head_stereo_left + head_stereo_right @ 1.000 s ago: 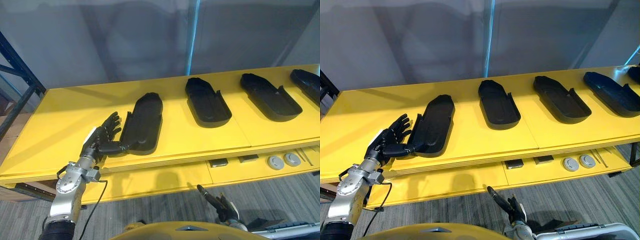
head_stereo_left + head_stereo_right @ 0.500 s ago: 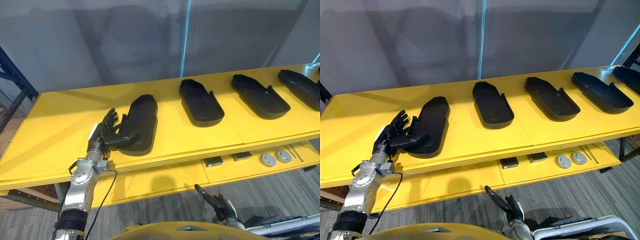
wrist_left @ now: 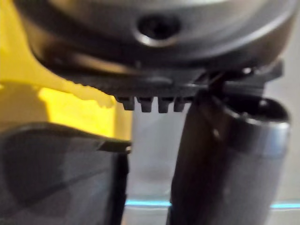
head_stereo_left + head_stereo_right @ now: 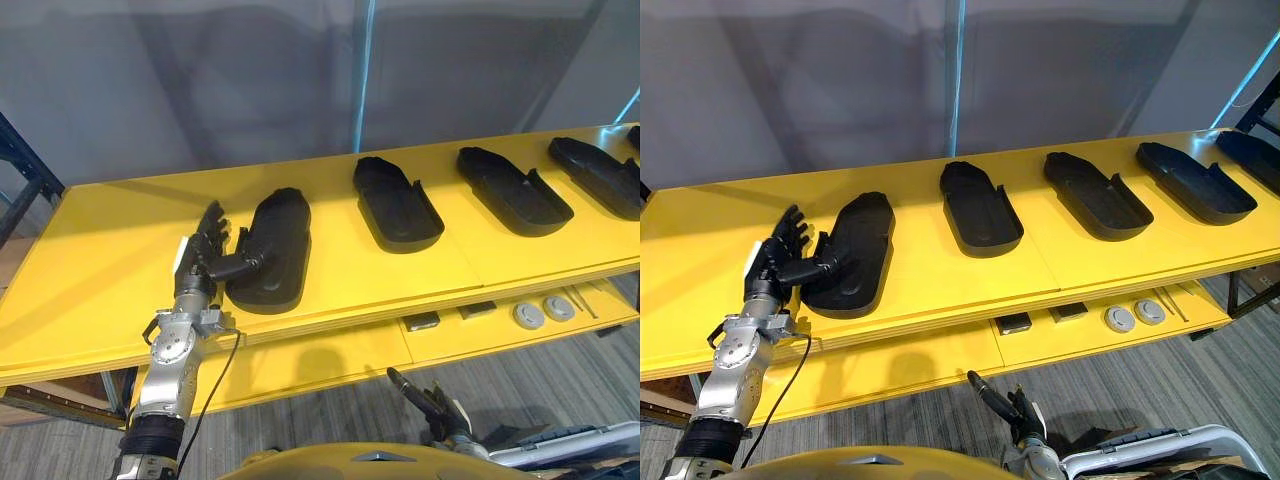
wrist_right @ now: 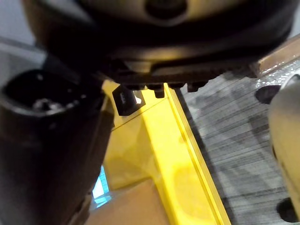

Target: Walk over and take three plastic housings, then place them on the shelf

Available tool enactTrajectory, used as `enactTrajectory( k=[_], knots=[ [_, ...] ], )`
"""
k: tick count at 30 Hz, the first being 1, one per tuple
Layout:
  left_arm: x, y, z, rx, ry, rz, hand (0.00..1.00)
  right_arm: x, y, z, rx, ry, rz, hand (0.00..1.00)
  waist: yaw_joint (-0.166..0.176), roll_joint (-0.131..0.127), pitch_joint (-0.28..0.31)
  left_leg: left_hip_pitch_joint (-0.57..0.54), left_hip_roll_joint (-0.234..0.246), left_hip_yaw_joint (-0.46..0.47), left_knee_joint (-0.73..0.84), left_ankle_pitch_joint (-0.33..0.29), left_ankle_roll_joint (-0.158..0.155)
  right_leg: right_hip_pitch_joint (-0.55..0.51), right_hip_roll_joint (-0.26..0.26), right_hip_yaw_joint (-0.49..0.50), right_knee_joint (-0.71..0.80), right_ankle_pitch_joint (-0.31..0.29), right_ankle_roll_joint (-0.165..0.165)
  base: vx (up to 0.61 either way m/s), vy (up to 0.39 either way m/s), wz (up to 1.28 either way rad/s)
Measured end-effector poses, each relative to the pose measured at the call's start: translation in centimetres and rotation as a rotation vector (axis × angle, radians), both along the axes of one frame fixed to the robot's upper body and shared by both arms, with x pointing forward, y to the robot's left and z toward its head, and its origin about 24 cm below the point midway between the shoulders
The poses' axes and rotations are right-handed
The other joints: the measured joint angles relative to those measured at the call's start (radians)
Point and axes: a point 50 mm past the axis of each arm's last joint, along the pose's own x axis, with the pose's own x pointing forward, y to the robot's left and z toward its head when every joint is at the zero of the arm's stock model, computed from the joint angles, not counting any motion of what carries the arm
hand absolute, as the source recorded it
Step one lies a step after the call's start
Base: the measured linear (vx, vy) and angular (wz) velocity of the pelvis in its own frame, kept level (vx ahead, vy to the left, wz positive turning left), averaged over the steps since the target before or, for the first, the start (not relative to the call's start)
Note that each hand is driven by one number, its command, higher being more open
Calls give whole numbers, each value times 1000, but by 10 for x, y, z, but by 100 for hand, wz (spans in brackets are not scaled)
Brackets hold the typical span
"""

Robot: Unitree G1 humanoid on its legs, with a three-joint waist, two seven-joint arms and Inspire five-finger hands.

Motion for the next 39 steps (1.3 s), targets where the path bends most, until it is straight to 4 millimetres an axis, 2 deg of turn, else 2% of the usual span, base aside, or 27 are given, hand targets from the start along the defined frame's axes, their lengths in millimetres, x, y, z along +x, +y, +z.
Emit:
enactTrajectory(
  k=[2, 5, 6, 14, 20, 23, 28, 35, 39],
  knots=[
    [-6, 1, 17, -11, -114, 23, 100, -2, -1, -1, 5, 6, -6, 100, 9, 0, 0, -5, 0, -7, 0, 1, 1, 0, 0, -2, 4, -1, -2, 0, 0, 9],
    [-14, 4, 33, -39, -217, 25, 100, -5, -2, -2, 14, 17, -13, 100, 19, 1, -1, -6, 1, -15, 0, 2, 2, -1, -1, -8, 16, -5, -8, -4, 1, 8],
    [-36, 16, 30, -77, -244, 34, 100, -14, -8, -4, 11, 41, -67, 100, 44, 21, -24, -26, -1, -26, -1, 18, 13, -20, -4, -14, 32, -3, -6, 0, 0, 0],
    [-36, 12, 27, -83, -234, 8, 100, -19, -11, -4, 24, 43, -118, 100, 44, 19, -25, -28, -1, -30, 0, 19, 13, -20, -5, -18, 34, -3, -6, 0, 0, 1],
    [-34, -2, 23, -112, -221, -99, 100, -43, -17, -7, 20, 89, -163, 100, 41, 12, -20, -32, -2, -18, -1, -1, 15, -31, -24, -23, 48, -4, -5, 0, 3, -2],
    [-32, -6, 23, -102, -215, -153, 100, -49, -18, -7, 18, 103, -179, 100, 21, 7, -6, -47, -1, 18, -1, -1, 15, -53, -30, -18, 49, -3, -5, 4, 32, -4],
    [-30, -8, 26, -51, -180, -258, 100, -60, -17, -8, 14, 136, -196, 100, 14, 6, -2, -50, -5, 44, -1, -9, 14, -68, -35, 7, 49, 3, 4, 48, 40, -11],
    [-39, -5, 41, 81, -141, -416, 100, -58, -24, -7, 15, 132, -252, 100, 21, 11, -3, -42, -13, 38, 3, -11, 17, -57, -35, 7, 49, 4, 4, 70, 22, 4],
    [-50, 0, 42, 127, -104, -451, 100, -56, -27, -6, 18, 121, -265, 100, 32, 26, 5, -40, -15, 29, 2, -20, 23, -51, -37, 6, 52, 6, 3, 26, 17, 6]
  ],
)
